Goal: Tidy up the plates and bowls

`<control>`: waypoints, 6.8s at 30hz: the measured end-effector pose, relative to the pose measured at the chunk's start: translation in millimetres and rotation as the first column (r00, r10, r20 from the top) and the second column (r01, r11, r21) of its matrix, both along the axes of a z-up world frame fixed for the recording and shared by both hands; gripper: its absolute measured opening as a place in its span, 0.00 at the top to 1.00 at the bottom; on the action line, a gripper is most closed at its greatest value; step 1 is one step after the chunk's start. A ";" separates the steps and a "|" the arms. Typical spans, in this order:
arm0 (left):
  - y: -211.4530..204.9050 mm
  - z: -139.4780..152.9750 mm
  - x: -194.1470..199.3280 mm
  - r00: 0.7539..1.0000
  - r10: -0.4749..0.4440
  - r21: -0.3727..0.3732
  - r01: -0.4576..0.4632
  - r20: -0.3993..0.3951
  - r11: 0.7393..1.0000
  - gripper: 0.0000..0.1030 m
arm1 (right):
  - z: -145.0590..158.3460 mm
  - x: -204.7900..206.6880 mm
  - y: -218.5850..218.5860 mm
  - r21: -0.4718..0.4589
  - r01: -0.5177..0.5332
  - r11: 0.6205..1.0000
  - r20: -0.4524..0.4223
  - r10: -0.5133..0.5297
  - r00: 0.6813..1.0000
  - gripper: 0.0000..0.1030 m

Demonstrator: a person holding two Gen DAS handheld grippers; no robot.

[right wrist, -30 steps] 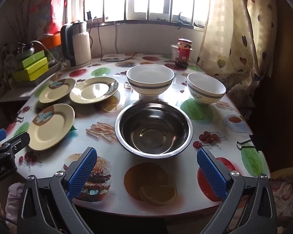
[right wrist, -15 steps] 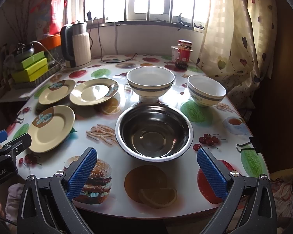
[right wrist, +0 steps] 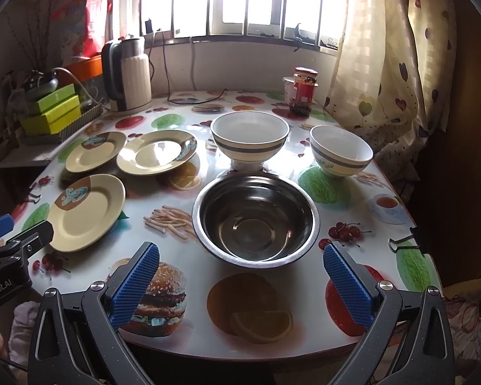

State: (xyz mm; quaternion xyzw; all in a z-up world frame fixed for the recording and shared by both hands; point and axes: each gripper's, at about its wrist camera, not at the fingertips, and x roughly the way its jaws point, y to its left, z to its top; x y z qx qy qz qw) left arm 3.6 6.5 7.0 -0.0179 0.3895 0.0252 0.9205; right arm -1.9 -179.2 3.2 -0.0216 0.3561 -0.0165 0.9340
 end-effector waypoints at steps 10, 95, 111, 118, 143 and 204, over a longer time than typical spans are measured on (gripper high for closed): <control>0.2 -1.9 1.1 1.000 0.005 0.003 -0.005 -0.008 1.000 0.18 | -1.4 0.6 1.5 -0.003 0.001 1.000 -0.003 -0.001 1.000 0.00; 176.8 -51.0 208.3 0.969 0.143 -0.278 -0.196 -0.200 0.940 0.52 | -40.3 308.8 172.1 0.320 -0.470 0.822 -0.236 0.550 0.801 0.55; 176.3 -57.8 217.0 0.967 0.136 -0.309 -0.199 -0.215 0.930 0.70 | -55.1 324.2 178.8 0.391 -0.462 0.796 -0.257 0.577 0.775 0.79; 171.5 -56.1 220.2 0.970 0.131 -0.299 -0.190 -0.206 0.935 0.78 | -58.8 327.0 173.6 0.421 -0.442 0.792 -0.260 0.572 0.778 0.84; 172.8 -30.2 201.7 0.975 0.162 -0.293 -0.200 -0.149 0.935 0.82 | -42.9 315.4 171.9 0.464 -0.432 0.773 -0.225 0.575 0.787 0.85; 109.9 -46.4 90.5 0.976 0.041 -0.265 -0.098 -0.212 0.959 0.82 | -45.3 159.1 96.7 0.470 -0.314 0.825 -0.249 0.465 0.850 0.85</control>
